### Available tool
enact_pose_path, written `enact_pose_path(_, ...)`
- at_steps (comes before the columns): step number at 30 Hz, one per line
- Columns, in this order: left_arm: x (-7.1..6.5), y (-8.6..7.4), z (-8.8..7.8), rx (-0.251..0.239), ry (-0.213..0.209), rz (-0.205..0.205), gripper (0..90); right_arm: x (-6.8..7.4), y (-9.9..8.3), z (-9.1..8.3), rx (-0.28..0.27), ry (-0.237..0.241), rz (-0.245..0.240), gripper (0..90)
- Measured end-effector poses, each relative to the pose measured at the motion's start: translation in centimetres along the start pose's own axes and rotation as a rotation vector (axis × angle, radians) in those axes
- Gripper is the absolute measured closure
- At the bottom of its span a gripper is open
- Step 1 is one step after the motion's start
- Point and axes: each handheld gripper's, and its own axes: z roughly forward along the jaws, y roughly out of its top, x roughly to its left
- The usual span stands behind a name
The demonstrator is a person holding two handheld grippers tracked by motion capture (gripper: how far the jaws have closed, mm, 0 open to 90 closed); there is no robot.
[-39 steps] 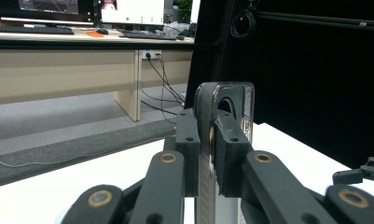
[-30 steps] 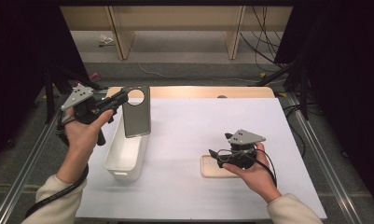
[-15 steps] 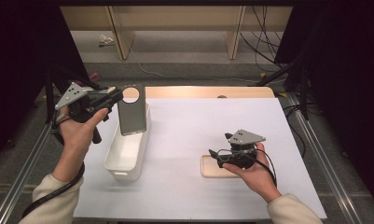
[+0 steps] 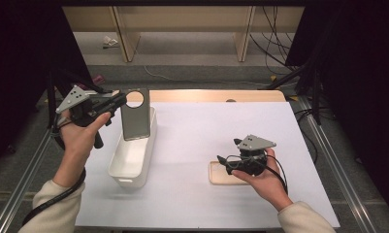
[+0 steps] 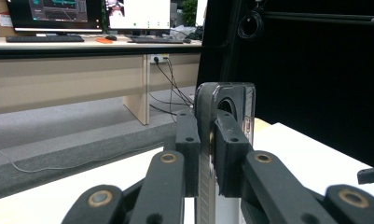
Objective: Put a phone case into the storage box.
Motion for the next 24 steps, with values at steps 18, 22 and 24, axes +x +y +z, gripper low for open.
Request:
enact_pose_path(18, 1.0, -0.3, 0.6, 0.018, 0.015, 0.007, 81.6, -0.1, -0.1, 0.1, 0.000, 0.003, 0.005, 17.4)
enact_pose_path(22, 1.3, -0.4, 0.9, 0.021, 0.022, 0.006, 81.6, -0.2, 0.0, 0.0, -0.002, 0.003, 0.010, 17.4)
enact_pose_path(24, 1.4, -0.4, 1.1, 0.021, 0.022, 0.009, 81.6, -0.2, 0.0, 0.0, -0.002, 0.001, 0.009, 17.4)
